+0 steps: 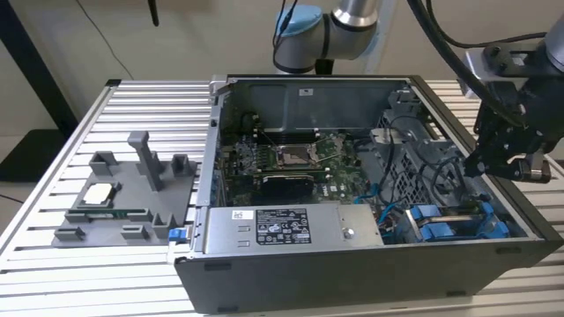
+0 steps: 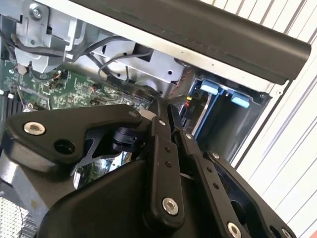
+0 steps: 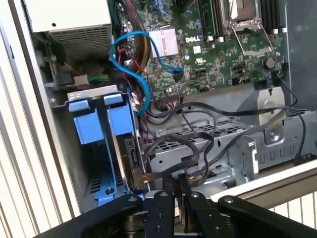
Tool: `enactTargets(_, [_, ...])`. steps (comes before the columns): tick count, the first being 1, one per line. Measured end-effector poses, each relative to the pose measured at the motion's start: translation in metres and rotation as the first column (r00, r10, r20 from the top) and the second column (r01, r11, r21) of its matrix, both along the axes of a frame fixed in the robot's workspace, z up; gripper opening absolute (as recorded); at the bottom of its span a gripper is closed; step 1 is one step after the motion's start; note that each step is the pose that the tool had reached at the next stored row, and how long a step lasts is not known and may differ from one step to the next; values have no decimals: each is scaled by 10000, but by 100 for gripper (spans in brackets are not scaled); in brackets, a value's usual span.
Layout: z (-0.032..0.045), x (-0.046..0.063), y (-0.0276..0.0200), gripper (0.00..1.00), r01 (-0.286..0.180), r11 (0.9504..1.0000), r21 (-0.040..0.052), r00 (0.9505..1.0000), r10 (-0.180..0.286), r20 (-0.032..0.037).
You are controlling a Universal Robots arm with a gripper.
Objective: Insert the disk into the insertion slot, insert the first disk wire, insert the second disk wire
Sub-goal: 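Insert the second disk wire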
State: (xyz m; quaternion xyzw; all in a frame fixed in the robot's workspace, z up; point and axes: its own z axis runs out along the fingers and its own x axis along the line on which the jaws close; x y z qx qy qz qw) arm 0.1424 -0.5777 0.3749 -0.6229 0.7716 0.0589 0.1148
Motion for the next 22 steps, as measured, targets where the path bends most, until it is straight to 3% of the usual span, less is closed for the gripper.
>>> enactTargets(3, [56, -79, 4, 16, -1, 10000, 5, 10000, 1, -1])
enactTargets(8, [60, -233, 1, 16, -64, 10000, -19, 10000, 64, 7])
enactTargets(14, [58, -243, 0, 16, -511, 9986, -117, 9987, 511, -4])
enactTargets(18, [58, -244, 0, 16, -744, 9967, -311, 9972, 744, -24])
enactTargets(22, [48, -244, -56, 16, -805, 9962, -330, 9968, 804, -26])
